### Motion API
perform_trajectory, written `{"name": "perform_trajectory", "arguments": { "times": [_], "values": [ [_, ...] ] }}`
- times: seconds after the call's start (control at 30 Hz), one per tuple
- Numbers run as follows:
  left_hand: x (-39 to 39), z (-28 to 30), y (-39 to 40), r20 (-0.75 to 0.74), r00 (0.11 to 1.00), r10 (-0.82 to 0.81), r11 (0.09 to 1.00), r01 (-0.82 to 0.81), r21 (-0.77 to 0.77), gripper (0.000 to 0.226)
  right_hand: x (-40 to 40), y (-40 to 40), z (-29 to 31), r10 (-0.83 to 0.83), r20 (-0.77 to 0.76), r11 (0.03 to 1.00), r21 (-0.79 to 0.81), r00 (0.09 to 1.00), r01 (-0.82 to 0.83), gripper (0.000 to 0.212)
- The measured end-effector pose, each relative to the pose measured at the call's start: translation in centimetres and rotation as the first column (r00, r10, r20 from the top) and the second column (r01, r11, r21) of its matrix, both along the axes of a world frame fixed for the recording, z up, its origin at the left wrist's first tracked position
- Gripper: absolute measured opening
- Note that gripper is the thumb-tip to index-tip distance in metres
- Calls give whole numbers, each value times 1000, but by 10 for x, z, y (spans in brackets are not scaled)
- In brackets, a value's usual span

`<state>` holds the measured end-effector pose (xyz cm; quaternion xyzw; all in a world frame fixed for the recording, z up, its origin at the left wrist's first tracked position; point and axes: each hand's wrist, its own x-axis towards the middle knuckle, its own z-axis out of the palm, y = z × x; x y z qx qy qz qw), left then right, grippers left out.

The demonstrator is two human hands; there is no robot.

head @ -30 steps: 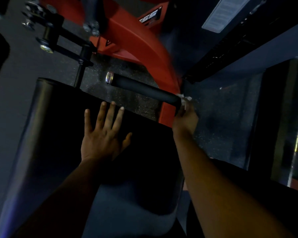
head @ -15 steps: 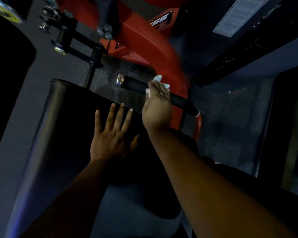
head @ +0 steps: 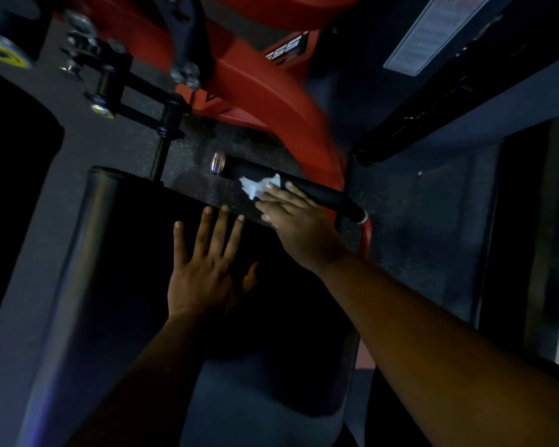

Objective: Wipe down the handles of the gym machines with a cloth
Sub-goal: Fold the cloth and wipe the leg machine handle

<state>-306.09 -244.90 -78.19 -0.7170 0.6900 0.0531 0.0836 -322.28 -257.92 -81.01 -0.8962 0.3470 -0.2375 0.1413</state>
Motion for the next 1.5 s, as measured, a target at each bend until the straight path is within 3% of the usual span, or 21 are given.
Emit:
{"name": "perform_trajectory", "arguments": {
  "times": [0.07,0.13,0.23,0.3,0.37,0.43,0.5,0.67,0.77,0.93,1.07,1.17,1.3,1.43,1.5],
  "values": [
    [0,-1,0,-4,1000,-3,1000,3,4,86,-3,2,14,-164,107,984,84,981,155,36],
    [2,-3,0,-20,1000,-1,1000,1,-5,87,12,-2,36,-347,240,935,158,907,316,43],
    [2,-2,0,-27,1000,3,1000,-4,-8,87,46,-17,57,-435,331,896,256,837,364,26],
    [2,-2,0,-23,1000,2,1000,-2,-7,88,62,-27,53,-354,239,918,274,904,287,30],
    [3,-2,0,-17,1000,3,1000,-3,-4,88,67,-32,37,-233,22,950,219,972,223,41],
    [2,-2,1,-8,1000,1,1000,-1,-1,88,60,-34,21,-150,-141,965,195,979,176,58],
    [3,-3,1,-2,1000,2,1000,-2,1,88,45,-35,16,-150,-166,971,160,975,177,67],
    [2,-3,0,-2,1000,-1,1000,1,3,87,-12,-33,12,-248,-140,953,145,959,267,52],
    [1,-1,-1,-5,1000,2,1000,-1,12,87,-48,-34,3,-296,-140,922,217,945,321,39],
    [1,0,-2,12,1000,-5,1000,5,22,87,-52,-19,1,-575,-43,712,466,817,525,32],
    [1,0,-2,5,1000,-1,1000,1,17,87,-47,-8,-5,-693,-34,618,487,720,618,34],
    [1,0,-2,-1,1000,-2,1000,2,12,86,-66,-3,-19,-836,-102,379,602,539,703,36],
    [1,0,-2,-6,1000,-2,1000,2,12,86,-93,-34,-40,-812,-364,110,672,457,732,32],
    [1,-1,-2,-9,1000,2,1000,-2,1,86,-111,-54,-50,-678,-586,36,576,443,817,34],
    [1,-2,-2,-11,1000,2,1000,-3,-9,86,-111,-57,-53,-677,-605,-3,572,419,820,35]
  ]
}}
